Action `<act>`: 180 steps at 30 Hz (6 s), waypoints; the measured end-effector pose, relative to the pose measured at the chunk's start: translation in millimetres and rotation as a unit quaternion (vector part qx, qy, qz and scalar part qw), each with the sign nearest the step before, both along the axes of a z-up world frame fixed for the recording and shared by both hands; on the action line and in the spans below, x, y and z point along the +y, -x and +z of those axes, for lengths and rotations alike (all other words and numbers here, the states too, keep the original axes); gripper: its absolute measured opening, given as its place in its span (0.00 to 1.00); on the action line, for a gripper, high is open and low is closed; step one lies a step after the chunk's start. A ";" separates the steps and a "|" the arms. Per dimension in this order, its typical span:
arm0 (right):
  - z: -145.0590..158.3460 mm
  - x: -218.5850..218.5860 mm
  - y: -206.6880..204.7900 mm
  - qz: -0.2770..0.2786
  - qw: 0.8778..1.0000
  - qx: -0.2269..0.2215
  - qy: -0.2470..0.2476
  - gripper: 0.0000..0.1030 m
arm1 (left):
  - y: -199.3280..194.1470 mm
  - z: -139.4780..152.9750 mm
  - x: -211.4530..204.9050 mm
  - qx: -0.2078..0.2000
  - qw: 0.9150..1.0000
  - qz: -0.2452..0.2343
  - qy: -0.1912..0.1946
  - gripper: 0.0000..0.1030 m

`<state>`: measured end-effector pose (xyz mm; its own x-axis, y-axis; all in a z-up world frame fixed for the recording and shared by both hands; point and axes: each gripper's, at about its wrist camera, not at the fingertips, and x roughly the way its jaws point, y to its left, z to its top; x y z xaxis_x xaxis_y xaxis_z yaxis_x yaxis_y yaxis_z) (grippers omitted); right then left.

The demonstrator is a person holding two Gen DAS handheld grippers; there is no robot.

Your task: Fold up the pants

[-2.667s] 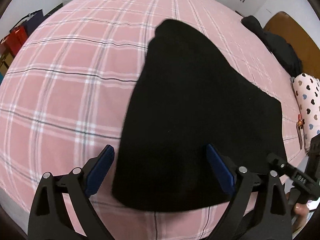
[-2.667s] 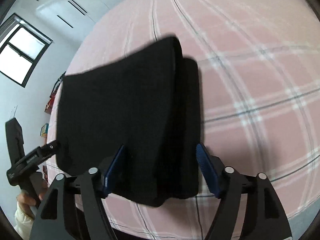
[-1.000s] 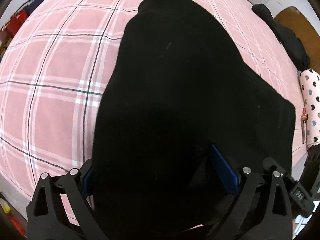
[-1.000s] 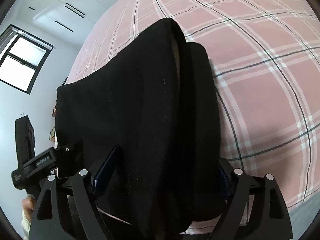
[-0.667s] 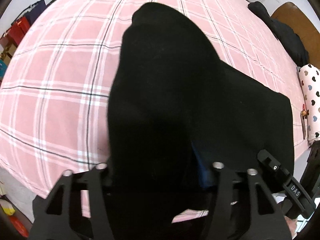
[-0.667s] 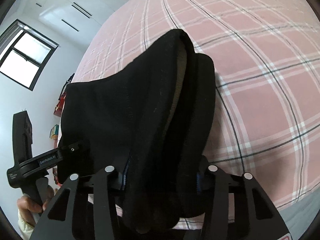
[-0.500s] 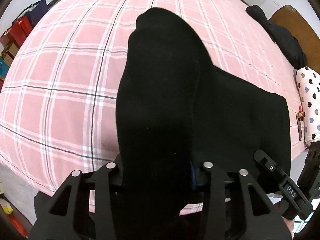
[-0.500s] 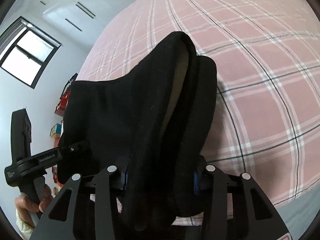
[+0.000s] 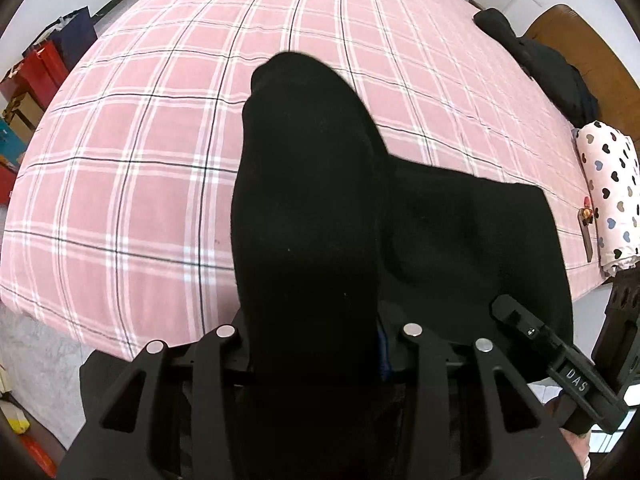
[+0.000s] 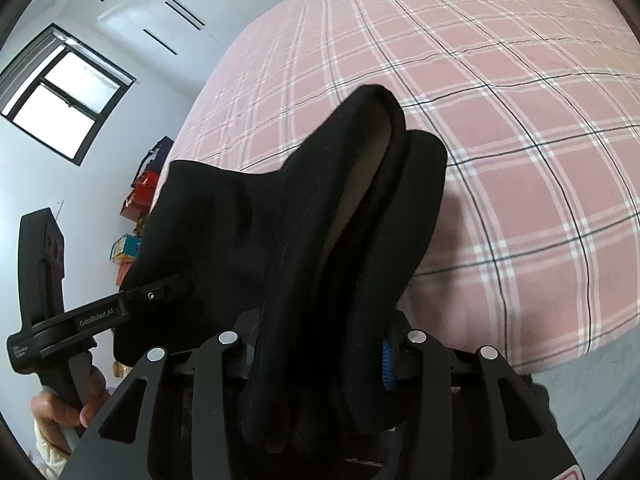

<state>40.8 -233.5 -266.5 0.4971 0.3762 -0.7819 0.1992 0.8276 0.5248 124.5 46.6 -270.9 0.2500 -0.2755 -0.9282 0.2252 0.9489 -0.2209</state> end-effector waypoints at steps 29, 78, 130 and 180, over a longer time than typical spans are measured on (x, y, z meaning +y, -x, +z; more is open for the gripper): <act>83.1 18.3 -7.7 0.031 0.994 -0.099 0.020 0.37 | -5.4 88.7 9.8 -0.095 0.995 -0.003 0.016 0.38; 46.1 -48.8 -289.7 0.033 0.982 -0.180 0.048 0.37 | -252.3 56.0 -63.7 -0.202 0.979 -0.011 0.006 0.38; -39.0 -89.1 -293.0 -0.019 0.996 -0.083 0.021 0.56 | -282.4 -26.3 -11.0 -0.131 0.990 0.054 -0.003 0.72; -81.5 -45.1 -124.4 -0.002 0.993 0.040 -0.113 0.43 | -115.9 -55.4 7.3 0.015 1.000 0.026 -0.004 0.50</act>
